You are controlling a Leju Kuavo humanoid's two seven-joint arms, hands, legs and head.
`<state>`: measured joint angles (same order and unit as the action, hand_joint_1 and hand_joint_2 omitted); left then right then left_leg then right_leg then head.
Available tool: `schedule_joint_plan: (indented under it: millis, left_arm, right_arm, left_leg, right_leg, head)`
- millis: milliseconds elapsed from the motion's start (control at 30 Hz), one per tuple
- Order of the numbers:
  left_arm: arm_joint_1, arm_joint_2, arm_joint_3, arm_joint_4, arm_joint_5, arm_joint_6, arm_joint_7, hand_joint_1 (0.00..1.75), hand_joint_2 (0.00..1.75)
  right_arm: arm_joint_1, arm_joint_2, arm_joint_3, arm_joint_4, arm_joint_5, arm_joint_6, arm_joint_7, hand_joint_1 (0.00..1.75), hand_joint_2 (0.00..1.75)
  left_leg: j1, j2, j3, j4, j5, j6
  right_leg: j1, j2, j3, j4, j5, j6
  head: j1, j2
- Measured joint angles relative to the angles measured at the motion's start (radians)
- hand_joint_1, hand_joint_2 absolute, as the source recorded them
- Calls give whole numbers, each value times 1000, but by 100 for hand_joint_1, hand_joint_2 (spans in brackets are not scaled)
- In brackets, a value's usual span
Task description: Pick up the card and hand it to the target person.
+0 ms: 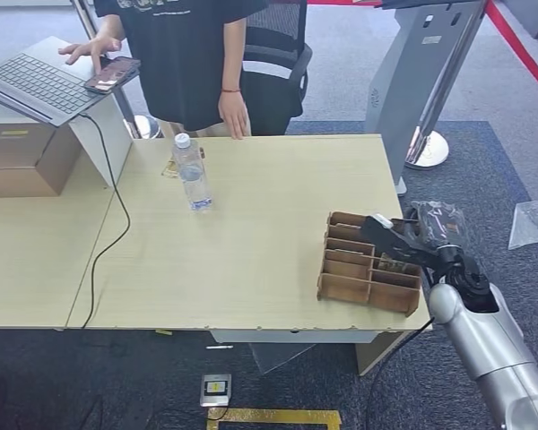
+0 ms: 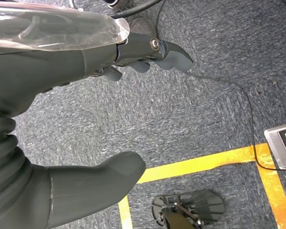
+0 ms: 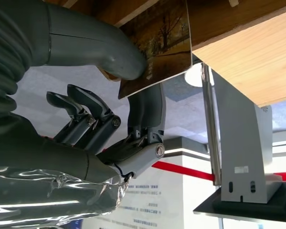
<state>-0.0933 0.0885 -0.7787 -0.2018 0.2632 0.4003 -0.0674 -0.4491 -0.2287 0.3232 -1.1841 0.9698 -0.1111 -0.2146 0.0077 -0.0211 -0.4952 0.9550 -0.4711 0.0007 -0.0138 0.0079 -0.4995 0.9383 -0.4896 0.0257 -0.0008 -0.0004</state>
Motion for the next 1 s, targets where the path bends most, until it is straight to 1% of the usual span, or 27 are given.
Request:
schedule_joint_plan:
  millis: [167,300,433,567,700,800,900,1000]
  left_arm:
    - [0,0,0,0,2,0,-7,0,175]
    - [1,0,0,0,3,-1,-8,0,175]
    - [0,-1,0,0,11,-1,-9,0,175]
    - [0,-3,0,0,23,0,-12,0,175]
    - [2,-3,0,0,33,1,-13,0,175]
    - [2,-4,0,0,36,4,-14,0,175]
    - [2,-4,0,0,34,4,-13,0,175]
    - [0,-5,0,0,28,4,-9,0,175]
  right_arm:
    - [-34,-15,-1,-20,-59,108,-24,175,175]
    - [-96,-46,7,-44,-129,213,-37,175,175]
    - [-232,-99,28,-63,-275,318,-39,175,175]
    - [-395,-156,66,-74,-415,386,-18,175,175]
    - [-543,-201,104,-76,-524,417,1,175,175]
    - [-625,-234,136,-72,-570,420,7,175,175]
    - [-671,-264,163,-68,-591,400,14,175,175]
    - [-690,-289,181,-64,-627,342,25,175,175]
  left_leg:
    - [0,1,0,0,0,0]
    - [0,1,-1,1,0,0]
    - [-1,1,-1,1,1,1]
    - [-2,1,-2,2,1,1]
    - [-2,0,-3,2,1,2]
    - [-2,0,-3,2,1,2]
    - [-2,0,-3,2,1,2]
    - [-2,0,-3,2,1,2]
  right_leg:
    - [0,0,0,0,0,0]
    - [0,0,-1,0,1,0]
    - [-1,1,-2,0,1,1]
    - [-2,1,-2,0,2,1]
    - [-3,0,-2,0,2,1]
    - [-3,0,-3,0,2,1]
    - [-3,0,-3,0,2,1]
    - [-3,0,-2,0,2,1]
  head:
    - [0,0]
    - [0,0]
    - [0,0]
    - [0,0]
    - [0,0]
    - [0,0]
    - [0,0]
    - [0,0]
